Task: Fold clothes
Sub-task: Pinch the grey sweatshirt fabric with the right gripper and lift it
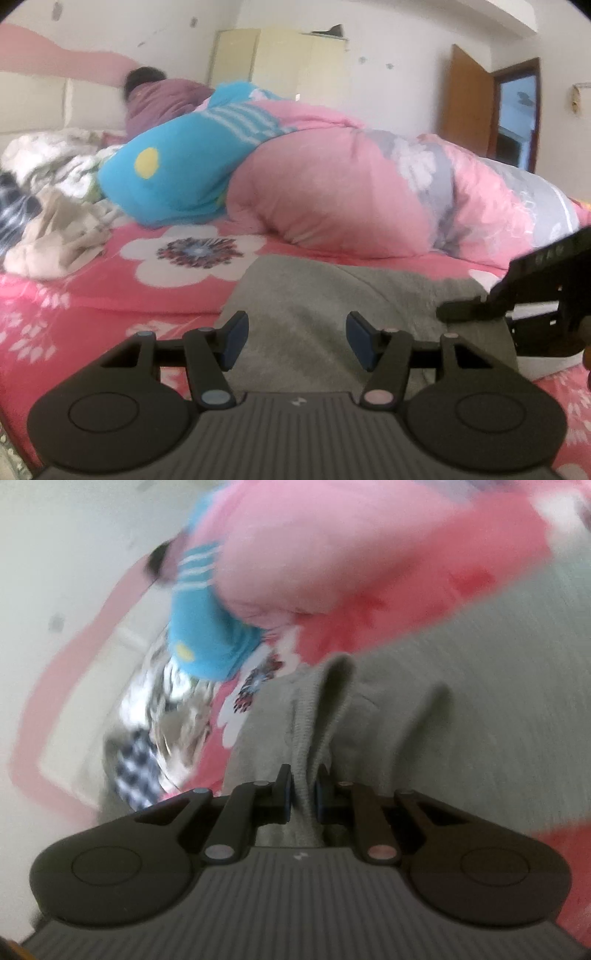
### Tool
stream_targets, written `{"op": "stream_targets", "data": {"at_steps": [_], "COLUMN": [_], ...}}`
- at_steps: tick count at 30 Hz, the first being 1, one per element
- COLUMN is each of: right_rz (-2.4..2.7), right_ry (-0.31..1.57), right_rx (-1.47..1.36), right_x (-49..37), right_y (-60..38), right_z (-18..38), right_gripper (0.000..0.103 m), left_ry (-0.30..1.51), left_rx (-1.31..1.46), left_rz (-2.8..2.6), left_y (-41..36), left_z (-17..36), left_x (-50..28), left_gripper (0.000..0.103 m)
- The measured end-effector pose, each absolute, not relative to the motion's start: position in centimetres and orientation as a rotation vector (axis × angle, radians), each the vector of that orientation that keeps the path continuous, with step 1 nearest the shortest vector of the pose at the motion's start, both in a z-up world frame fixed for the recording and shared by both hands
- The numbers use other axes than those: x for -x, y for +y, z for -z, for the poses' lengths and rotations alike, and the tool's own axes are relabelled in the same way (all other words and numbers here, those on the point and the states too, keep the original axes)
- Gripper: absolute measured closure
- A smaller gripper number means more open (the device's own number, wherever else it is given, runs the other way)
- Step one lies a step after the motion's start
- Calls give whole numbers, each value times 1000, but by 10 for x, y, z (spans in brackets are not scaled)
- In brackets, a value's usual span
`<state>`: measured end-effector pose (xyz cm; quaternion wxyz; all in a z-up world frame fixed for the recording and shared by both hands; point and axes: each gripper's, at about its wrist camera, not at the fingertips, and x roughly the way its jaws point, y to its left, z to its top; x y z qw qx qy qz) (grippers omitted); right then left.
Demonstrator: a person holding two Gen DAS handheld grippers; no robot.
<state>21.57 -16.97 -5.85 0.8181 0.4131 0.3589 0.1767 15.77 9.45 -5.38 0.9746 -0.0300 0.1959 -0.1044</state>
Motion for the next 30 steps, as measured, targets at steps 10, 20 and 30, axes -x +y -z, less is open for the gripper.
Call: {"op": "stream_targets", "data": {"at_steps": [10,20,30], "right_rz": [-370,-328,-313], "right_ry": [791,740,525], "right_rx": [-994,-832,-594], "right_x": [-218,-203,-202], "right_y": [-194,-206,-194], "right_z": [92,68,40], "right_gripper": [93,69,68], "left_ry": [458,509,502], "left_rx": [-41,-129,-139], "left_rz": [292,300,290], "left_y": [50,30,28], "left_z": [65,86,87], "left_x": [-171,-176,-173], "left_gripper": [44,44,44]}}
